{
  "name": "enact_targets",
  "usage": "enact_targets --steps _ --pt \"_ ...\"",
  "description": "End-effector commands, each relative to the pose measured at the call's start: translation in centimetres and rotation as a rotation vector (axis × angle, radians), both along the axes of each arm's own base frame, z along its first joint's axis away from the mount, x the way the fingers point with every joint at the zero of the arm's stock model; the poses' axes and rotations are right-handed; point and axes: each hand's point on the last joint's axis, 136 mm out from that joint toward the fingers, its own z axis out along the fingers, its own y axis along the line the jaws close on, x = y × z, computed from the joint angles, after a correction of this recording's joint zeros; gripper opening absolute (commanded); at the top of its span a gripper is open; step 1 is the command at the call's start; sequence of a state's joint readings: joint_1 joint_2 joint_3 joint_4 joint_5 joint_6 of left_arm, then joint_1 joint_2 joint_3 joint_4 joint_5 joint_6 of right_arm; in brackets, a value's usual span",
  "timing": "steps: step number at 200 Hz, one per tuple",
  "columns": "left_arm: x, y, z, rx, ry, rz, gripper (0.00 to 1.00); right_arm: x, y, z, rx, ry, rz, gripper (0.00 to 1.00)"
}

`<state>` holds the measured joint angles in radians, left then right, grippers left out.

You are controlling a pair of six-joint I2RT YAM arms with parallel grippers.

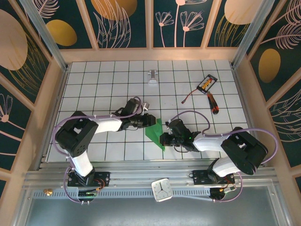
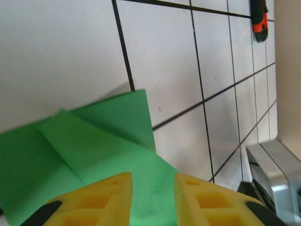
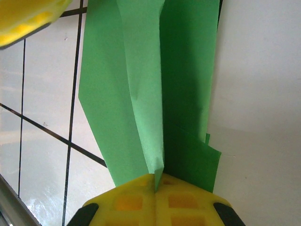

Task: Fold a paper plane with a square sheet of paper (pick it up from the middle)
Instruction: Fourth fold the wing at the center of the table.

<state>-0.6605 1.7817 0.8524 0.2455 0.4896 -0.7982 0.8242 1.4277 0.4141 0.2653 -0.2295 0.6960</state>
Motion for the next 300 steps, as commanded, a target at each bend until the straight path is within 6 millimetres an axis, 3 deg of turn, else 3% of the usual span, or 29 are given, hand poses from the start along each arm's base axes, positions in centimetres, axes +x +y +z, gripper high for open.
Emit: enact_targets --steps 1,48,99,131,165,200,229,300 --pt "1.0 -1.3 0.8 -0.045 -0.017 -0.017 0.3 0.0 -0.5 -0.3 -0.021 0.008 -0.004 0.0" --pt "1.4 -0.8 -1.9 0.028 0.011 -0.007 0.29 0.0 -0.6 -0.5 -0.027 0.013 -0.008 0.0" --pt "2.2 2.3 -5.0 0.127 0.04 0.057 0.28 -0.3 -0.8 -0.7 -0.023 0.021 -0.015 0.0" --pt "2.5 2.9 -4.9 0.14 0.025 0.065 0.28 -0.7 -0.9 -1.0 -0.013 0.035 -0.017 0.0" --pt "2.8 1.8 -2.8 0.071 -0.017 0.037 0.28 -0.5 -0.7 -0.8 -0.007 0.03 -0.013 0.0" --pt "2.1 1.9 -3.8 0.076 0.01 0.022 0.28 0.1 -0.2 -0.1 -0.006 0.008 -0.002 0.0" --pt "2.2 1.8 -3.3 0.064 -0.001 0.02 0.28 0.3 0.1 0.1 -0.009 0.002 0.002 0.0" --pt "1.7 2.2 -4.6 0.089 0.024 0.017 0.28 1.7 0.9 1.4 0.017 -0.025 0.005 0.12"
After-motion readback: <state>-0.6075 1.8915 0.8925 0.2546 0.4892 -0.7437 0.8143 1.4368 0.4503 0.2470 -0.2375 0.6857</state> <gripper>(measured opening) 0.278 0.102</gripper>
